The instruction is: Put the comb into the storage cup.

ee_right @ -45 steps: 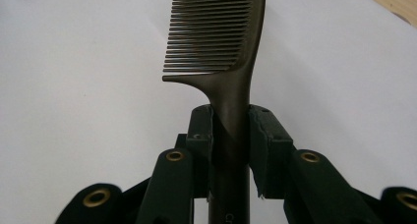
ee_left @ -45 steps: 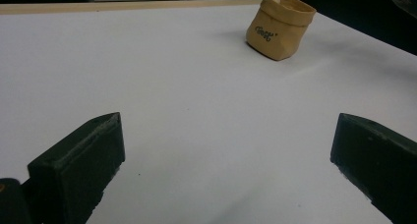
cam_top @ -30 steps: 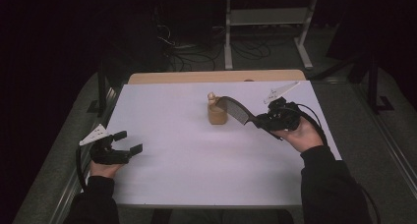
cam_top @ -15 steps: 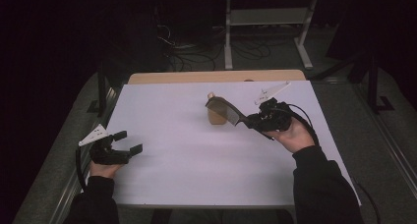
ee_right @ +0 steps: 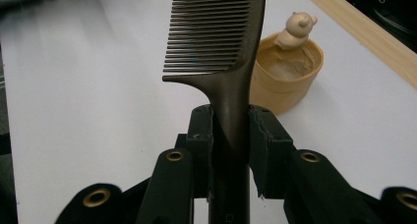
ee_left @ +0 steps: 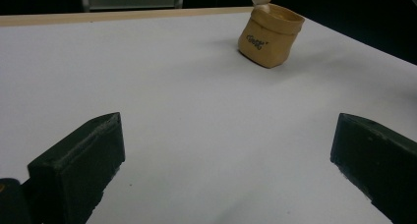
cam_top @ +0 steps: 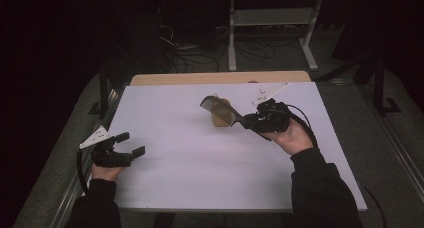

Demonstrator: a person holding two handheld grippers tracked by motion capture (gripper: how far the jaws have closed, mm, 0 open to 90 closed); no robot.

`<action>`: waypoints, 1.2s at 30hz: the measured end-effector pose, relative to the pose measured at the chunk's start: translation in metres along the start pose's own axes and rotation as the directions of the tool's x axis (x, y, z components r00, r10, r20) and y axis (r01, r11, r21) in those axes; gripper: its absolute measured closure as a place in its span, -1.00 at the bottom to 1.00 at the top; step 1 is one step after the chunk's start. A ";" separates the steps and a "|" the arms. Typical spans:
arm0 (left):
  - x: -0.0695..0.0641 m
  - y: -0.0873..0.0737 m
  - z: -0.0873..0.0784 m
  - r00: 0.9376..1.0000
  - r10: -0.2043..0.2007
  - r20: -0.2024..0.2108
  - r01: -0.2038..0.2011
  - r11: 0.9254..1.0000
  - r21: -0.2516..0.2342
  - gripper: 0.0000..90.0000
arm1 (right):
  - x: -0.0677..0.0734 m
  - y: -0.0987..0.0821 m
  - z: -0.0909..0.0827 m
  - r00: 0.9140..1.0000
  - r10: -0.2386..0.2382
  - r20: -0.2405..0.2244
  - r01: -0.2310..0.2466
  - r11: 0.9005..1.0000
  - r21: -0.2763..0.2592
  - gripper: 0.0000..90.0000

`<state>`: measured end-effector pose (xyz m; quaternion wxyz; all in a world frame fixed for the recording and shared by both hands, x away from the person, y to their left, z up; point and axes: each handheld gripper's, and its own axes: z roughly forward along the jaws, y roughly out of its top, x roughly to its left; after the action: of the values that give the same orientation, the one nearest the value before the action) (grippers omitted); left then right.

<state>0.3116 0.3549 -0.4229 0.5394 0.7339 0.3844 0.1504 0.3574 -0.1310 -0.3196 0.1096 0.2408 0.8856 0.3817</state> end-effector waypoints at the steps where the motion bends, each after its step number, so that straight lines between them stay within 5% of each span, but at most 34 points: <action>1: -0.001 0.001 0.001 1.000 0.007 0.003 -0.007 1.000 0.003 -1.00 | 0.000 0.001 0.000 1.000 -0.003 0.001 0.003 1.000 -0.005 0.58; 10: -0.012 0.010 0.003 0.999 0.037 0.029 -0.036 0.999 -0.013 -1.00 | 0.007 0.003 0.004 1.000 -0.019 -0.008 0.019 0.999 -0.033 0.58; 18: -0.022 0.026 0.002 0.994 -0.020 0.110 0.030 0.996 -0.086 -1.00 | 0.008 0.008 0.002 1.000 -0.027 -0.001 0.027 0.999 -0.043 0.58; 36: -0.036 0.066 0.019 0.995 0.026 0.094 -0.024 0.999 -0.023 -1.00 | 0.011 0.025 -0.002 0.999 -0.047 0.022 0.048 0.997 -0.059 0.59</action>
<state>0.3268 0.3079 -0.3636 0.5631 0.7391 0.3474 0.1265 0.3555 -0.1116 -0.3005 0.1346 0.2203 0.8781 0.4029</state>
